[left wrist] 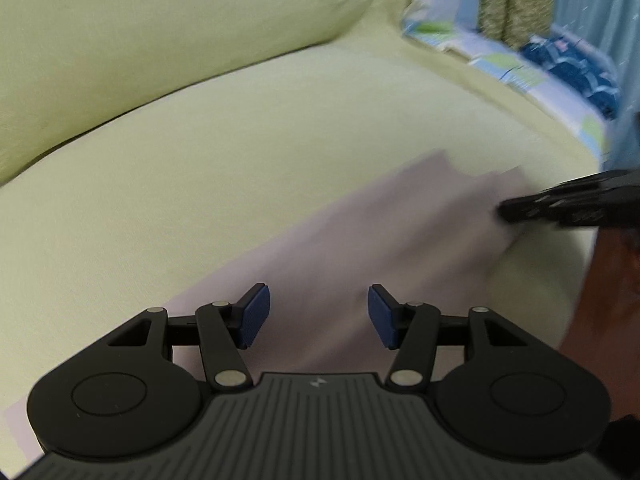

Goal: Fold clothes

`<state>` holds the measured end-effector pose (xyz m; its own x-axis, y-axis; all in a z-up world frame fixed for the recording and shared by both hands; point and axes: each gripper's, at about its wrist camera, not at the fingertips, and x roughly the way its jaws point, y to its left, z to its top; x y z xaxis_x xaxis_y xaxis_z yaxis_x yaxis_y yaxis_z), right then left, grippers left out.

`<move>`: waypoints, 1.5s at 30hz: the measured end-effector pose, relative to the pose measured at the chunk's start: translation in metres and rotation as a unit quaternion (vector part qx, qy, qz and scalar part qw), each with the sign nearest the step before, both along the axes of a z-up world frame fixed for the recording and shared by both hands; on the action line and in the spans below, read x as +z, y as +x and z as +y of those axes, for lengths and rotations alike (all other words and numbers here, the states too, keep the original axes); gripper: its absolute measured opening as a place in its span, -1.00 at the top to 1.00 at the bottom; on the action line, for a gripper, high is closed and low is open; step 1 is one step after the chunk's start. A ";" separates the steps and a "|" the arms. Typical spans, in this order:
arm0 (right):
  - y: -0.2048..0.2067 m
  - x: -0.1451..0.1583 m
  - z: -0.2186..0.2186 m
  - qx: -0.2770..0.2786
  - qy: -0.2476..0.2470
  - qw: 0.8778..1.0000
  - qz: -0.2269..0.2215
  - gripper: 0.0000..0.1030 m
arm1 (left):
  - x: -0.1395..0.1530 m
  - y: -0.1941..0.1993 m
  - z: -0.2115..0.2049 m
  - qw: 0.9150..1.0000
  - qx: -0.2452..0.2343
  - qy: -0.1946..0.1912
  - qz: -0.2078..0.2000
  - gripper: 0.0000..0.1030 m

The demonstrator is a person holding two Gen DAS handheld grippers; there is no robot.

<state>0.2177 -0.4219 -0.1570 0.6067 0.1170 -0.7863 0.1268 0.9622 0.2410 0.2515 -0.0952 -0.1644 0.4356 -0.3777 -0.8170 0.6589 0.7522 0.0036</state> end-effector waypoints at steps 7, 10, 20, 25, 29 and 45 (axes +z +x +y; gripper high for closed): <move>0.022 0.025 0.020 0.043 -0.034 0.997 -0.049 0.98 | 0.002 -0.008 0.019 0.999 0.022 -0.028 0.018 -0.13; 0.052 0.014 0.042 0.086 0.000 0.995 -0.054 0.97 | 0.002 -0.014 0.017 0.998 0.002 -0.047 0.037 -0.13; 0.071 0.001 0.042 0.058 -0.029 0.997 -0.048 0.89 | 0.004 -0.070 0.043 0.997 -0.056 -0.044 0.044 -0.31; 0.041 0.001 0.094 0.153 0.041 0.986 -0.055 0.89 | 0.013 -0.058 0.078 0.996 0.023 -0.075 0.039 -0.31; 0.031 -0.022 0.110 0.145 0.047 0.988 -0.024 0.94 | 0.000 -0.045 0.098 0.994 0.080 -0.057 0.050 -0.31; -0.063 -0.025 0.000 -0.164 0.086 0.980 -0.070 0.24 | 0.020 -0.061 0.114 0.996 0.089 -0.029 -0.001 -0.32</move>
<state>0.1551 -0.4220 -0.1816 0.7348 0.0197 -0.6780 0.3773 0.8188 0.4326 0.1909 0.0186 -0.1446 0.5024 -0.3410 -0.7945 0.5143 0.8565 -0.0424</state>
